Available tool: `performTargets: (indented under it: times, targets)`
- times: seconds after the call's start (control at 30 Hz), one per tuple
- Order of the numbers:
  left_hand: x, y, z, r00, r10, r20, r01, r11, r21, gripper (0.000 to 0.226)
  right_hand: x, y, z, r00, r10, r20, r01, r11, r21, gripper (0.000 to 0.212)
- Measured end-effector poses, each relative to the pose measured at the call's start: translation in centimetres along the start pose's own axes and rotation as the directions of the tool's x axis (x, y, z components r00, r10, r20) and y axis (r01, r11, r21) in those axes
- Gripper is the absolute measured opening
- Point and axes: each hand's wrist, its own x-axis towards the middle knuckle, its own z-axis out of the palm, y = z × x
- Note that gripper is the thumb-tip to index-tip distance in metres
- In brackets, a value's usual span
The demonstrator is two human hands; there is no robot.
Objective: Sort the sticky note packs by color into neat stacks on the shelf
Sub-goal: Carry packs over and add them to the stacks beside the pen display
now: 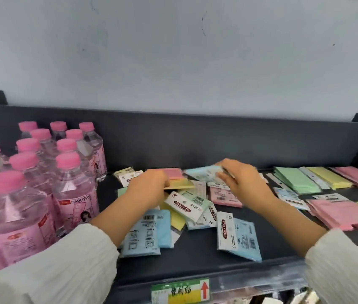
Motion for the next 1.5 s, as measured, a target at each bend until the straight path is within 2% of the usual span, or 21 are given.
performTargets:
  times: [0.1, 0.2, 0.3, 0.37, 0.43, 0.47, 0.53, 0.57, 0.63, 0.7, 0.73, 0.8, 0.87, 1.03, 1.13, 1.2, 1.23, 1.3, 1.4, 1.43, 1.5]
  targets:
    - [-1.6, -0.9, -0.1, 0.998, -0.010, 0.055, 0.008, 0.999, 0.034, 0.041, -2.9, -0.5, 1.3, 0.990, -0.100, 0.095, 0.105, 0.993, -0.045, 0.012]
    - [-3.2, -0.9, -0.4, 1.000, 0.009, 0.010, -0.008, 0.999, -0.048, 0.045, -4.5, -1.3, 0.5, 0.998, -0.020, -0.059, 0.018, 0.999, -0.030, 0.018]
    - [-4.4, -0.9, -0.7, 0.994, 0.017, -0.108, -0.051, 0.946, -0.320, 0.027, -5.7, -3.3, -0.8, 0.982, 0.063, -0.179, -0.045, 0.993, 0.105, 0.017]
    - [-5.6, -0.6, -1.0, 0.997, 0.022, -0.075, -0.063, 0.789, -0.611, 0.028, -6.3, -5.4, -1.1, 0.971, 0.017, -0.240, 0.012, 0.993, 0.119, 0.019]
    - [-7.2, -0.3, -1.4, 0.989, 0.051, 0.140, 0.101, 0.461, -0.882, 0.036, -6.6, -7.6, -0.8, 0.955, -0.062, -0.290, 0.102, 0.987, 0.124, 0.026]
    - [-7.9, -0.2, -1.6, 0.961, 0.110, 0.254, 0.206, 0.330, -0.921, 0.033, -6.6, -8.5, -0.4, 0.951, -0.088, -0.297, 0.135, 0.980, 0.143, 0.027]
    - [-8.6, -0.7, -1.4, 0.927, 0.193, 0.322, 0.292, 0.168, -0.942, 0.023, -6.0, -10.2, 0.1, 0.961, -0.089, -0.261, 0.151, 0.962, 0.228, 0.028]
    - [-8.7, -1.1, -1.3, 0.940, 0.162, 0.299, 0.285, 0.103, -0.953, 0.018, -5.6, -11.0, 0.4, 0.973, -0.061, -0.223, 0.125, 0.950, 0.287, 0.030]
    - [-8.5, -1.9, -1.1, 0.981, -0.022, 0.191, 0.191, 0.018, -0.981, 0.016, -4.7, -11.8, 0.9, 0.991, 0.072, -0.111, -0.021, 0.915, 0.404, 0.040]
    - [-8.1, -2.7, -1.2, 0.967, -0.252, 0.032, 0.066, 0.128, -0.989, 0.018, -3.5, -11.6, 1.5, 0.963, 0.268, 0.017, -0.251, 0.878, 0.407, 0.051]
    - [-8.2, -2.9, -1.3, 0.943, -0.331, -0.038, 0.025, 0.185, -0.982, 0.021, -2.8, -11.4, 1.8, 0.936, 0.345, 0.063, -0.346, 0.877, 0.334, 0.051]
    - [-8.5, -3.3, -1.7, 0.919, -0.379, -0.107, -0.014, 0.241, -0.970, 0.029, -1.3, -10.9, 2.5, 0.907, 0.400, 0.131, -0.413, 0.905, 0.099, 0.046]
    - [-8.9, -3.5, -1.7, 0.920, -0.371, -0.125, -0.027, 0.257, -0.966, 0.035, 0.2, -11.0, 3.4, 0.888, 0.408, 0.211, -0.410, 0.911, -0.032, 0.047]
    - [-9.3, -3.4, -0.9, 0.915, -0.392, -0.100, 0.014, 0.277, -0.961, 0.034, 4.0, -10.1, 7.3, 0.834, 0.434, 0.340, -0.414, 0.900, -0.133, 0.054]
    - [-9.6, -3.4, -0.7, 0.902, -0.418, -0.109, 0.028, 0.308, -0.951, 0.033, 4.9, -9.7, 9.0, 0.827, 0.452, 0.334, -0.383, 0.888, -0.253, 0.034]
    - [-9.4, -3.6, -0.7, 0.907, -0.408, -0.102, 0.037, 0.318, -0.947, 0.035, 5.0, -9.8, 9.2, 0.871, 0.412, 0.267, -0.304, 0.880, -0.366, 0.010]
    - [-9.4, -3.7, -0.7, 0.914, -0.395, -0.097, 0.036, 0.317, -0.948, 0.036, 5.1, -9.5, 9.2, 0.893, 0.387, 0.231, -0.281, 0.879, -0.386, 0.006]
    - [-9.6, -4.0, -0.7, 0.924, -0.368, -0.104, 0.016, 0.310, -0.951, 0.038, 5.4, -8.6, 9.1, 0.908, 0.372, 0.193, -0.293, 0.892, -0.343, 0.015]
    - [-9.3, -4.2, -0.7, 0.923, -0.350, -0.160, -0.032, 0.343, -0.939, 0.050, 5.4, -7.3, 7.3, 0.907, 0.408, 0.104, -0.411, 0.912, 0.008, 0.023]
    - [-9.2, -4.1, -0.7, 0.920, -0.353, -0.169, -0.041, 0.344, -0.938, 0.049, 5.3, -7.0, 6.4, 0.895, 0.439, 0.074, -0.445, 0.874, 0.193, 0.027]
    - [-8.7, -3.7, -0.5, 0.919, -0.356, -0.168, -0.038, 0.344, -0.938, 0.035, 4.9, -6.5, 4.7, 0.845, 0.529, 0.083, -0.461, 0.642, 0.612, 0.019]
